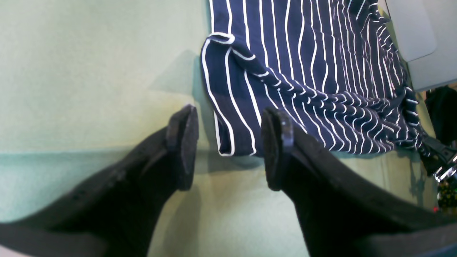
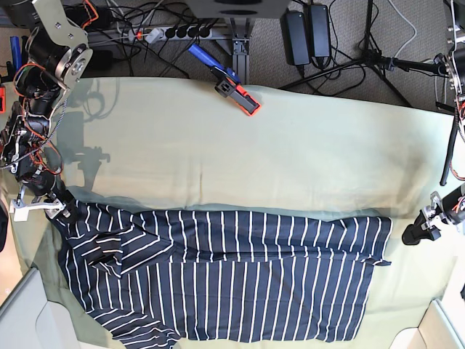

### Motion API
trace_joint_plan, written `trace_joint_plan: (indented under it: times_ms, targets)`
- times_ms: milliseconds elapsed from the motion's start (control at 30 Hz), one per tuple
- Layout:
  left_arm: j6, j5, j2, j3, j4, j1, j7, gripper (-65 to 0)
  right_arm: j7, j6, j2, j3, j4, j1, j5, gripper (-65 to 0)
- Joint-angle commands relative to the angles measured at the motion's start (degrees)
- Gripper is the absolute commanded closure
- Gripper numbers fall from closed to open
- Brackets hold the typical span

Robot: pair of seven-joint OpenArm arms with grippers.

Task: Fold the T-shirt properly
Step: 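Release the folded edge and regrasp the shirt edge with both grippers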

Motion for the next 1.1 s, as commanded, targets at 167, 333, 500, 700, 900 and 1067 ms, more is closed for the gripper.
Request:
trace_joint_plan:
  times_ms: [167,333,500,700,900,1067]
  targets:
    - [-0.6,-3.8,-1.2,-0.4,0.8,-1.7,-1.6,-32.0,-0.4,0.4,0.8,0.0,1.1,1.5,0.2,-34.3]
    - [-0.6,-4.0,-1.1,-0.4,0.8,-1.7,-1.4,-32.0,-0.5,0.4,0.8,0.0,1.8,1.5,0.2,-34.3]
    - [-0.6,-3.9,-0.4,-0.4,0.8,-1.7,-1.3,-32.0,-0.7,0.4,0.8,0.0,5.9,1.5,0.2,-34.3]
    - [-0.6,-3.9,0.8,-0.4,0.8,-1.7,-0.9,-32.0,-1.2,0.4,0.8,0.0,8.9,1.5,-0.2,-34.3]
    - [-0.6,-4.0,2.5,-0.4,0.8,-1.6,-0.8,-32.0,-1.2,0.4,0.8,0.0,8.9,1.5,-0.2,-22.3]
    - [-0.6,-2.4,4.0,-0.4,0.8,-0.7,-0.3,-32.0,-1.2,0.4,0.7,0.0,8.9,1.4,-0.2,0.0]
